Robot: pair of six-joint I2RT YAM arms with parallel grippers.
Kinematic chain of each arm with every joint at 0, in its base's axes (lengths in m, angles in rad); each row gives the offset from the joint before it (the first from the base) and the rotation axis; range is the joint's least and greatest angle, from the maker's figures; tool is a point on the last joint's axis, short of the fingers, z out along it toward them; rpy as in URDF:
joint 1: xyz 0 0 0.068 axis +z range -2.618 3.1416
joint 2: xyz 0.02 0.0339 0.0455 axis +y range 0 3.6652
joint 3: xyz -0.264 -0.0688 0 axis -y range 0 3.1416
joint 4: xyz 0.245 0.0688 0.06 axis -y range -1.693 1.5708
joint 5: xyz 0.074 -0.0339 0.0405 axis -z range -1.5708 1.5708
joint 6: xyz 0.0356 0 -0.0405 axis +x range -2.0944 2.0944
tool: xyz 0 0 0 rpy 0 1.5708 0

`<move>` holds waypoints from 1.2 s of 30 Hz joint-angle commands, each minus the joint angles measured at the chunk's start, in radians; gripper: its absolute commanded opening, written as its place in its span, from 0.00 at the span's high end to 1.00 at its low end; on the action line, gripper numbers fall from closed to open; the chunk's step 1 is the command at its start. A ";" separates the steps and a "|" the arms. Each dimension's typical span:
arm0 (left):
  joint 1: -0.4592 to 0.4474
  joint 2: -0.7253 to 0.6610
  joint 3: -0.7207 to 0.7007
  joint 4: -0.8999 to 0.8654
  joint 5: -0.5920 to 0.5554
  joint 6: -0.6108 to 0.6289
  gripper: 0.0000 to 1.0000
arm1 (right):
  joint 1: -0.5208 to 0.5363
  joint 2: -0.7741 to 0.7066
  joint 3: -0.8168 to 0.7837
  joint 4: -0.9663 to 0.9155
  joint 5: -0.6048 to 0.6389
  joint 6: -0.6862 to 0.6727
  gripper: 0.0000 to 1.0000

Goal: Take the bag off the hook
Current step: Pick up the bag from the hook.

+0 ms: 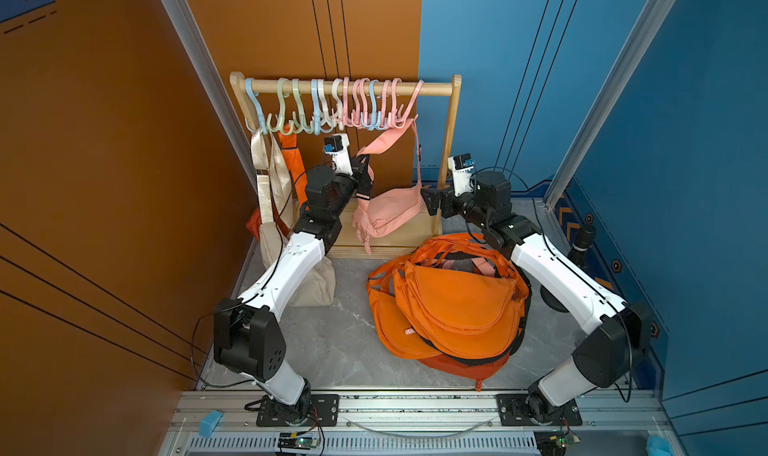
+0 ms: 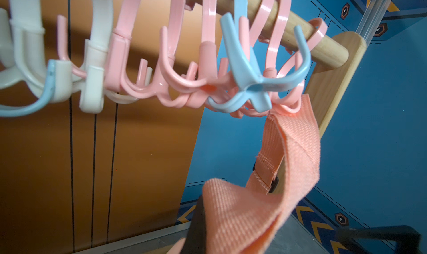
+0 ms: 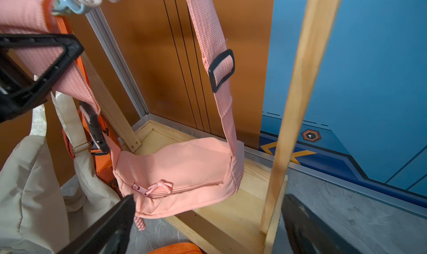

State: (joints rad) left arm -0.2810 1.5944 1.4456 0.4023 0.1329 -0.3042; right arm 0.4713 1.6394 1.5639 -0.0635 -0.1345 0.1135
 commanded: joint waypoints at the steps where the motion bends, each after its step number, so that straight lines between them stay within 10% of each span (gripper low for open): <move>1: 0.014 -0.041 -0.011 -0.009 0.034 -0.007 1.00 | -0.003 0.084 0.094 0.068 -0.059 -0.032 0.01; 20: 0.045 -0.051 -0.033 -0.031 0.059 -0.008 1.00 | -0.037 0.390 0.362 0.206 -0.012 0.005 0.17; 30: 0.062 -0.045 -0.031 -0.033 0.070 -0.014 1.00 | -0.033 0.428 0.406 0.231 -0.018 0.035 0.64; 33: 0.063 -0.039 -0.031 -0.033 0.072 -0.018 1.00 | -0.032 0.428 0.407 0.230 -0.012 0.039 0.98; 36: 0.065 -0.031 -0.028 -0.034 0.076 -0.023 1.00 | -0.031 0.423 0.399 0.229 -0.003 0.041 1.00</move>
State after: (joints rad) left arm -0.2298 1.5726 1.4223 0.3614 0.1902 -0.3126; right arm 0.4427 2.0632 1.9388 0.1417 -0.1532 0.1467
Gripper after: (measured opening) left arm 0.051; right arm 0.049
